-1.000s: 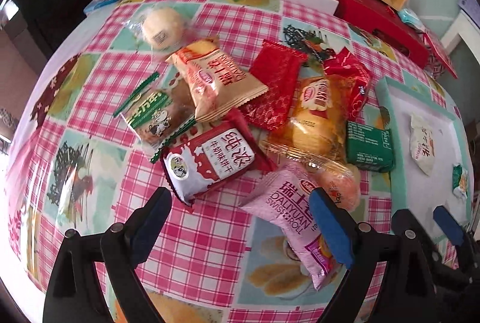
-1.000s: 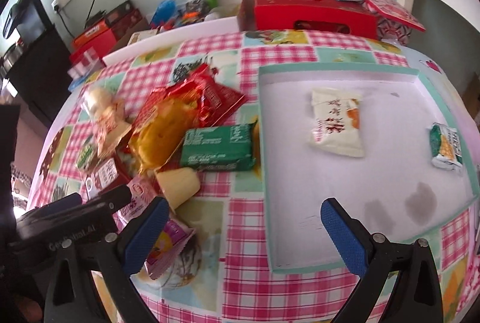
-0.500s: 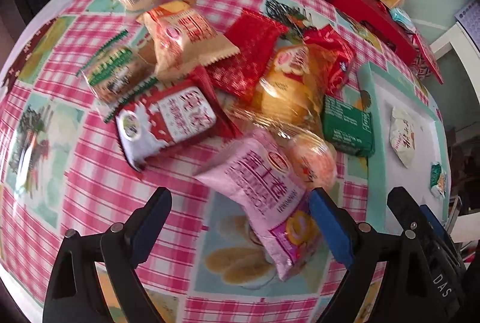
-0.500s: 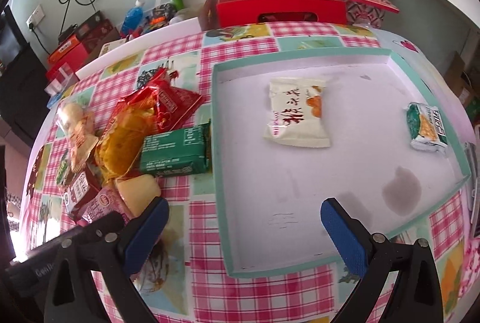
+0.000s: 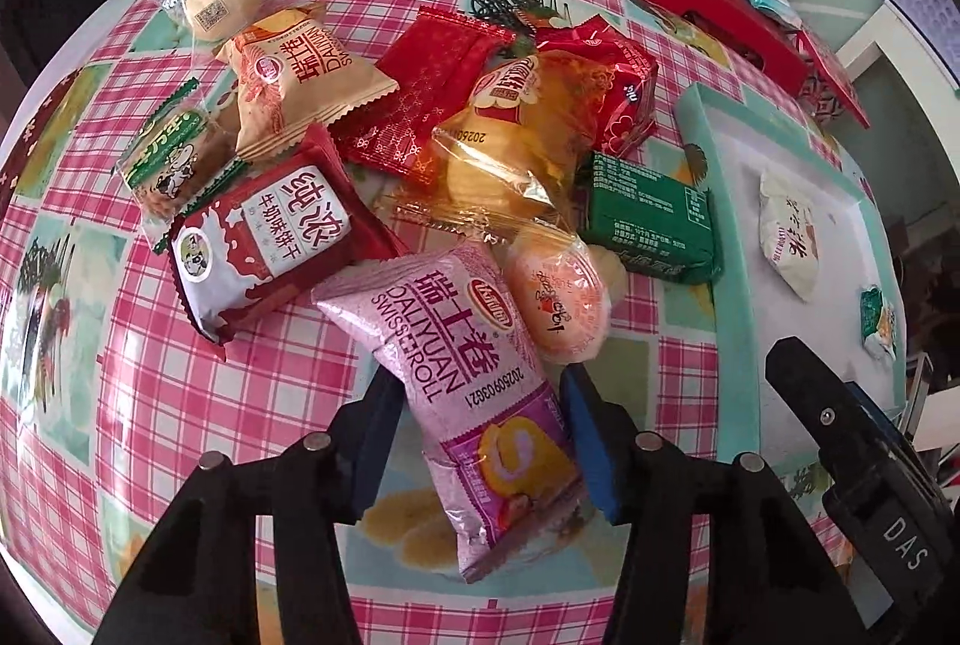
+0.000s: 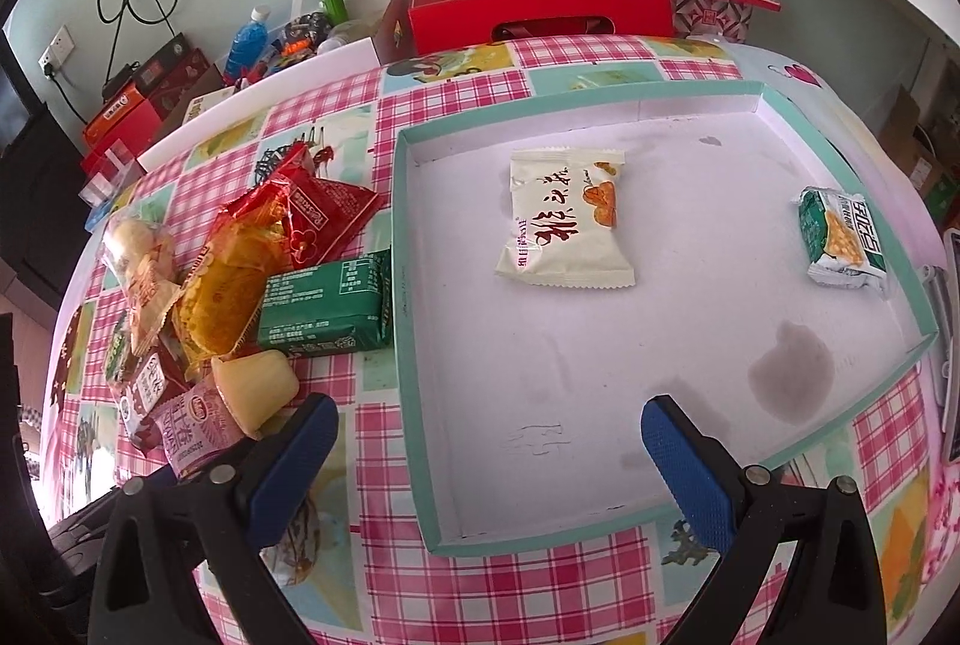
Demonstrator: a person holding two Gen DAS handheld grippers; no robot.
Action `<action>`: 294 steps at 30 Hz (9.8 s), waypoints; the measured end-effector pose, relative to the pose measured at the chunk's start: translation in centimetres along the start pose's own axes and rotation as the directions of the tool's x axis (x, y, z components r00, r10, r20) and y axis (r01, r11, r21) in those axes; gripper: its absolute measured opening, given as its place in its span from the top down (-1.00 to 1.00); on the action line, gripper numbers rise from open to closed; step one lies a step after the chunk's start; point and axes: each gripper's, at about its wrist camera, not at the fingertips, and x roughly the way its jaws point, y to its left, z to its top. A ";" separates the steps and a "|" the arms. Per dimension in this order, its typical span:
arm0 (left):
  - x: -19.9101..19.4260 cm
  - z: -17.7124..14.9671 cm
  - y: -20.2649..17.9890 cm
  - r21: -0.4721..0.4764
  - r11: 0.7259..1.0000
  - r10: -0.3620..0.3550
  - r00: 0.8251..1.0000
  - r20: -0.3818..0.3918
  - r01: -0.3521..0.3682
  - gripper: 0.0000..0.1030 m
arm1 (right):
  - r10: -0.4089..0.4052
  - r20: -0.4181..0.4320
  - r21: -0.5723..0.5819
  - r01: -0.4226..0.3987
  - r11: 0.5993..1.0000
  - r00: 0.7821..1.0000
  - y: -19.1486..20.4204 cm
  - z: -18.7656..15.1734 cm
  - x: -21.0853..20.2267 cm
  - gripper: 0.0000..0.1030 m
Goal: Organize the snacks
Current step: 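Reach the left tool back to the pile and grasp the pink Swiss roll packet, then grasp the yellow pudding cup with the right tool while the left tool holds the pink packet, then lift the pink packet and pudding cup and carry both toward the tray, then lower the pudding cup into the tray with the right tool while the left tool releases the pink packet there, then withdraw both open tools from the tray back toward the snack pile, then reach the left tool toward the red-white milk biscuit packet while the right tool approaches the green box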
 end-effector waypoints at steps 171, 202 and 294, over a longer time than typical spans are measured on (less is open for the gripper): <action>-1.4 0.0 -13.5 0.328 0.876 -0.401 0.912 0.090 0.353 0.25 | -0.129 0.110 0.347 0.083 0.934 0.985 -14.8 0.5 -2.9 0.21; 2.2 0.9 -12.3 0.306 0.898 -0.342 0.939 0.037 0.315 -0.49 | -0.072 0.036 0.267 0.060 0.962 0.997 -13.6 0.8 -0.8 -0.40; 1.1 5.4 9.5 -0.229 0.966 0.140 0.987 0.079 -0.119 -0.91 | 0.088 0.141 -0.258 -0.050 0.965 0.986 10.2 0.8 4.1 -0.48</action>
